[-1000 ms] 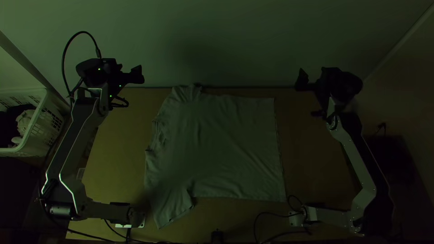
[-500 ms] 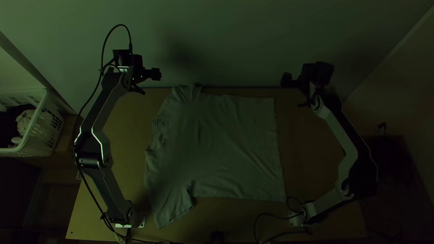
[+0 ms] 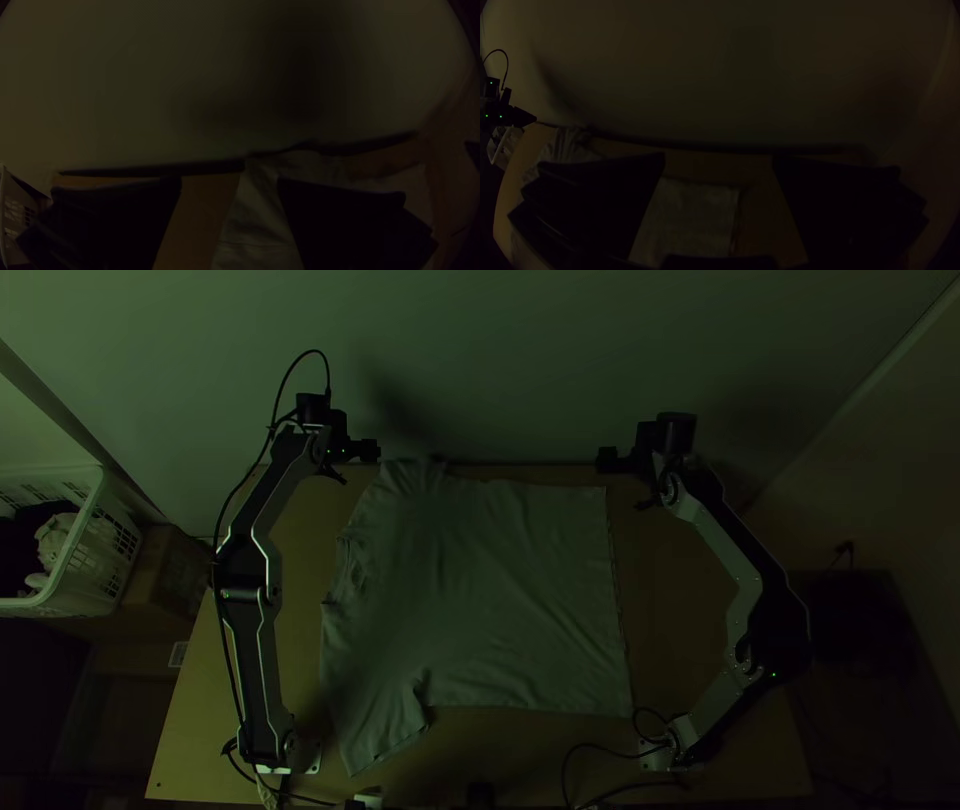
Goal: Fold the t-shirt
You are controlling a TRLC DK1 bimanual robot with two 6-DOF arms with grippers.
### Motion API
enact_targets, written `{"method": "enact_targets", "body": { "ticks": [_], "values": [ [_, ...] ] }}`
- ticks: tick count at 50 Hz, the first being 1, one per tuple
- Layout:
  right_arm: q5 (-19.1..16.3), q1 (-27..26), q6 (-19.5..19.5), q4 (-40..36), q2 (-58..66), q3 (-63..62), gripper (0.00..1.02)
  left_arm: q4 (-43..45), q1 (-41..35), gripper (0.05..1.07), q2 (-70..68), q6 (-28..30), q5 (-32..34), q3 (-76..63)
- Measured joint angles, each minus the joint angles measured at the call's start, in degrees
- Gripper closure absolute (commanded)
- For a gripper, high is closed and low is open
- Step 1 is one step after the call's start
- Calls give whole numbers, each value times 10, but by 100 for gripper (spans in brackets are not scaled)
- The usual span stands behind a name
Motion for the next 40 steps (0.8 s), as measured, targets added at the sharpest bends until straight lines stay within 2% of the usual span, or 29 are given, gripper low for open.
{"method": "enact_targets", "body": {
  "ticks": [40],
  "values": [
    [0, 2, 5, -4, 19, -2, 4, -3, -14, 17, 106, 24, -43, 18]
  ]
}}
